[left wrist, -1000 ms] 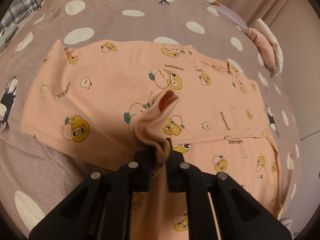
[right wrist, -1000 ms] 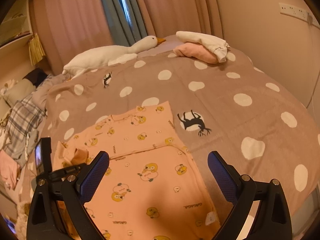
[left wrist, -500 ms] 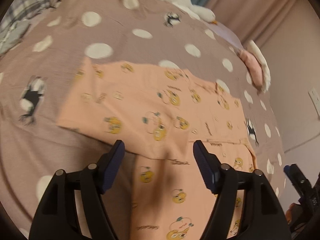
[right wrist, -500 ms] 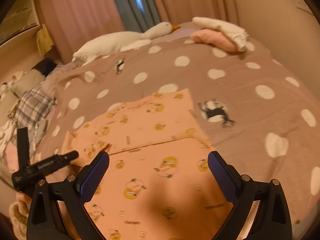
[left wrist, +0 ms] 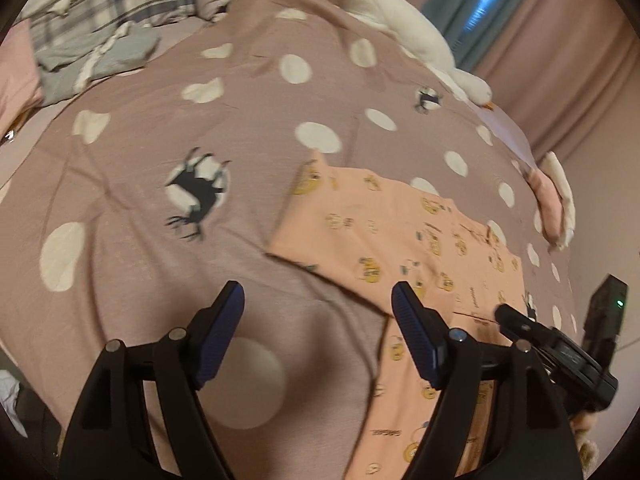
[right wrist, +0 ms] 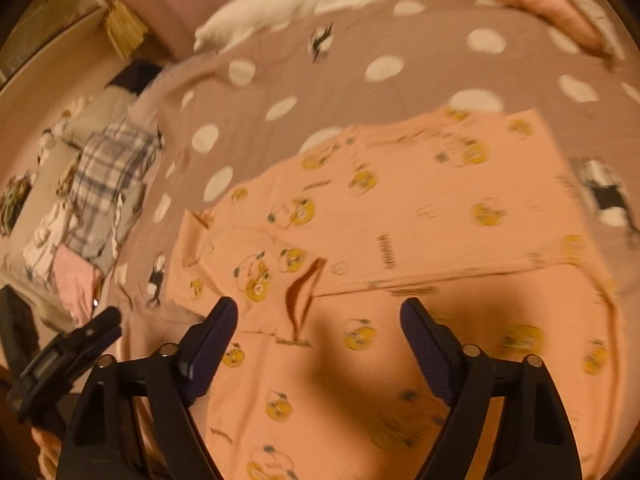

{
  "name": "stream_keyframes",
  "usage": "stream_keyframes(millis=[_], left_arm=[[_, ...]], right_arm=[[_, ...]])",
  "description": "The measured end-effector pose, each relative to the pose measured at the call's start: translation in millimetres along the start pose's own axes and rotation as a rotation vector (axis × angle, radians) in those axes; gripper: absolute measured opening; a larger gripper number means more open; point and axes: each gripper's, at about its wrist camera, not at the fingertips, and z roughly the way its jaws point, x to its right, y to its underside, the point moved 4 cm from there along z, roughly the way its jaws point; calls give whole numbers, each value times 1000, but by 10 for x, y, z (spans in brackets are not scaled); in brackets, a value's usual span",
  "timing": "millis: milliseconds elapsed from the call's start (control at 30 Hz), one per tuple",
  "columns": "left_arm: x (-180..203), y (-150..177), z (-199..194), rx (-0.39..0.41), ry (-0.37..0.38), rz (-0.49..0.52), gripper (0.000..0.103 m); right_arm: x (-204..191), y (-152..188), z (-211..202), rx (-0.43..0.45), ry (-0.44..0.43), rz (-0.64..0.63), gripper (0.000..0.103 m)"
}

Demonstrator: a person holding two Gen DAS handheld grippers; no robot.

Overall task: Fold small clothes
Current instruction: 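Close the right tool on the sleepsuit's leg end and lift it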

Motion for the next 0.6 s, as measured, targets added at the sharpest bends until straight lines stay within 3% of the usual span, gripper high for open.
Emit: stream_keyframes(millis=[267, 400, 500, 533, 600], left_arm=[[-187, 11, -136, 23, -30, -29, 76], [-241, 21, -154, 27, -30, -44, 76], [-254, 40, -145, 23, -26, -43, 76], [-252, 43, -138, 21, -26, -41, 76], [-244, 49, -122, 15, -27, -36, 76]], right_arm=[[-255, 64, 498, -123, 94, -99, 53], [-319, 63, 592, -135, 156, -159, 43], [-343, 35, 584, -144, 172, -195, 27], [-363, 35, 561, -146, 169, -208, 10], [-416, 13, 487, -136, 171, -240, 7]])
